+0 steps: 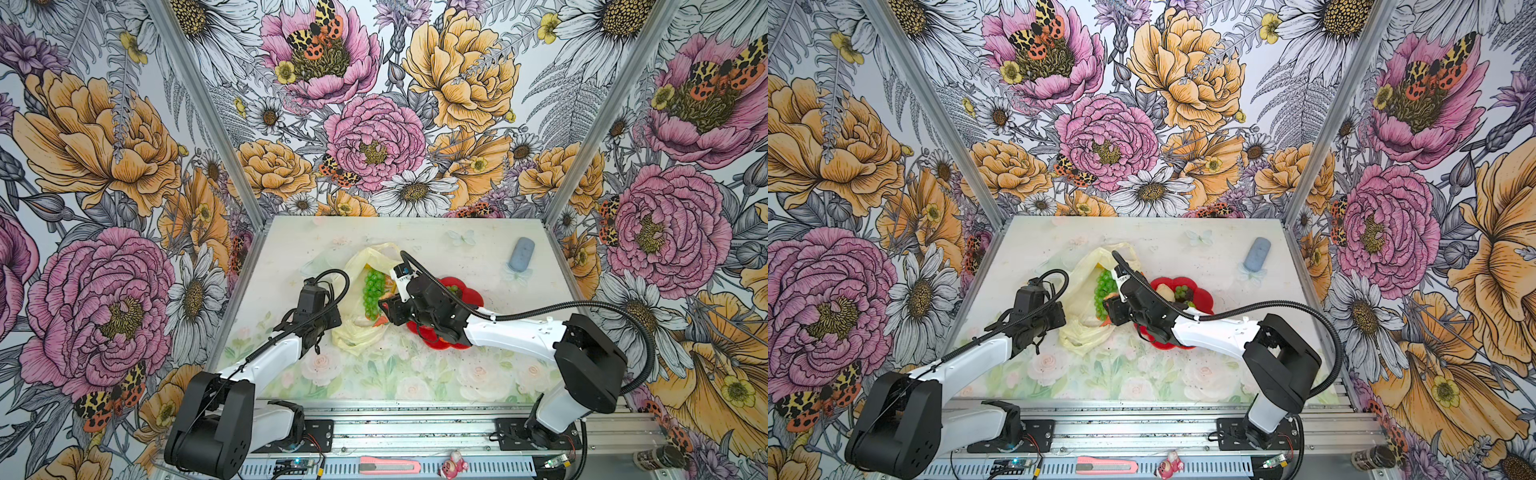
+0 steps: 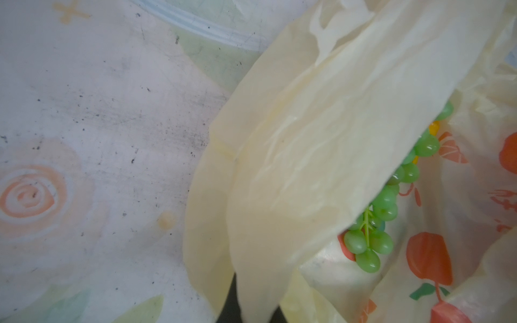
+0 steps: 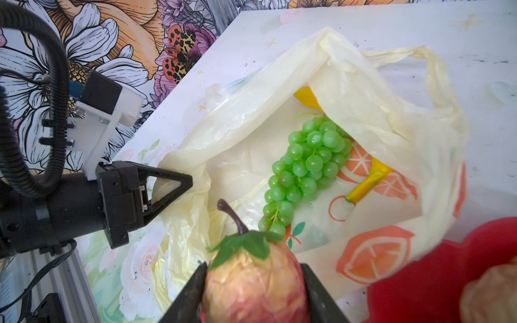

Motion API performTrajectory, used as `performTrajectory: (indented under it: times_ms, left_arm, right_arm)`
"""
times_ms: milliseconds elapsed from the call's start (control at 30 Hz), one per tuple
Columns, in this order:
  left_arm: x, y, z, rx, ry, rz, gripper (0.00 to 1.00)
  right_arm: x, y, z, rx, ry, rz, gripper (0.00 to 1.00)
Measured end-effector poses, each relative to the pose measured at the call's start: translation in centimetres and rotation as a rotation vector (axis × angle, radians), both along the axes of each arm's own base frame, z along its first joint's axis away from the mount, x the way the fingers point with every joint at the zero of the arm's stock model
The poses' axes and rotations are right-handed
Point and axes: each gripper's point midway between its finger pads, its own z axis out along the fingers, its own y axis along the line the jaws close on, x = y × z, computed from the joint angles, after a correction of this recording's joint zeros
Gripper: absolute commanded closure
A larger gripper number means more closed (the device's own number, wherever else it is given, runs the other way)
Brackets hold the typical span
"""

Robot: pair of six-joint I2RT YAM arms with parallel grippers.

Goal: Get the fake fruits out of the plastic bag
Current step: 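Lift the pink peach out and carry it over the red bowl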

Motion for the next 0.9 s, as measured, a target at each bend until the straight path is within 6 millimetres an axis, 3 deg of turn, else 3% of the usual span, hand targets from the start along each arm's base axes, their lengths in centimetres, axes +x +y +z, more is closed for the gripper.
performTrajectory:
  times_ms: [433,900]
  left_arm:
    - [-0.1,0.0,-0.1,0.001,0.002,0.000,1.00]
    - [-0.1,0.0,-0.1,0.001,0.002,0.000,1.00]
  right_arm:
    - [1.5,-10.8,-0.5,-0.013,-0.077,-0.257,0.51]
    - [1.2,-13.1,-3.1,0.055,-0.106,-0.358,0.52]
